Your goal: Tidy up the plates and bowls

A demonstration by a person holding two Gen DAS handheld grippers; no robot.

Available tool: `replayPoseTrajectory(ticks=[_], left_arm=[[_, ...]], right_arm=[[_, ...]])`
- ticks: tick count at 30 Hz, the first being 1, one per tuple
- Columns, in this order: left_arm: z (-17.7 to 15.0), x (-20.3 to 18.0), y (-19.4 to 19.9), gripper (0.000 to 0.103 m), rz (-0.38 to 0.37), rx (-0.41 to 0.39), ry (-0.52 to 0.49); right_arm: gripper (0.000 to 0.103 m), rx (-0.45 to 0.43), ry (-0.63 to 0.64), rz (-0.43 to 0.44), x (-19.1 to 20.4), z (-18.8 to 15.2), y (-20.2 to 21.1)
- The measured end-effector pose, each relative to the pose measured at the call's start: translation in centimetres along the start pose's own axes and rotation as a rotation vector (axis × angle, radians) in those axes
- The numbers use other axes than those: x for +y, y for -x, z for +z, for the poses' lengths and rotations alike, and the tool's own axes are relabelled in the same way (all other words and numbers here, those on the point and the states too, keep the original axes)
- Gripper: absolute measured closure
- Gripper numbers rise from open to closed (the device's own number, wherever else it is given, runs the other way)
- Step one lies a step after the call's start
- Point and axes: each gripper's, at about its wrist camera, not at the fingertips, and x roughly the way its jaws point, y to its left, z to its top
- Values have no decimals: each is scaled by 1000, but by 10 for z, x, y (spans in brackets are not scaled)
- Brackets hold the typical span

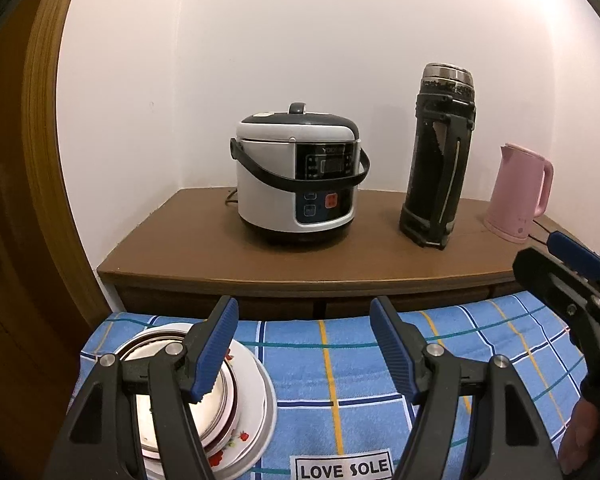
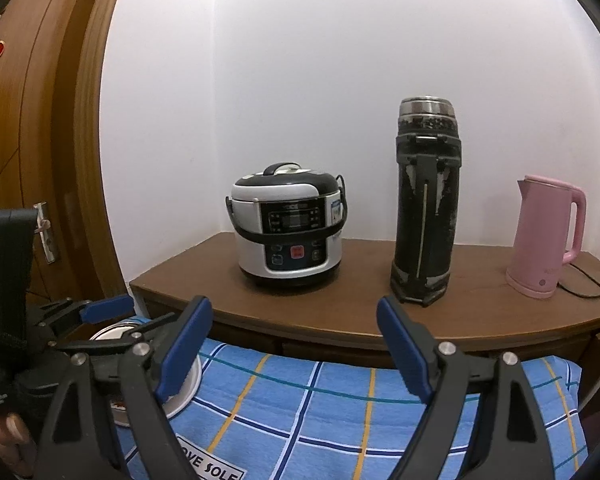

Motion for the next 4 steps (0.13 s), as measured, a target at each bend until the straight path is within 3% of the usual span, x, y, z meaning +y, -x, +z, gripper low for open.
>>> replayPoseTrajectory(ticks=[4], left_arm=[[0, -6, 4, 32, 11, -19, -27]], right_arm=[[17, -1, -4, -4, -3, -1, 4]])
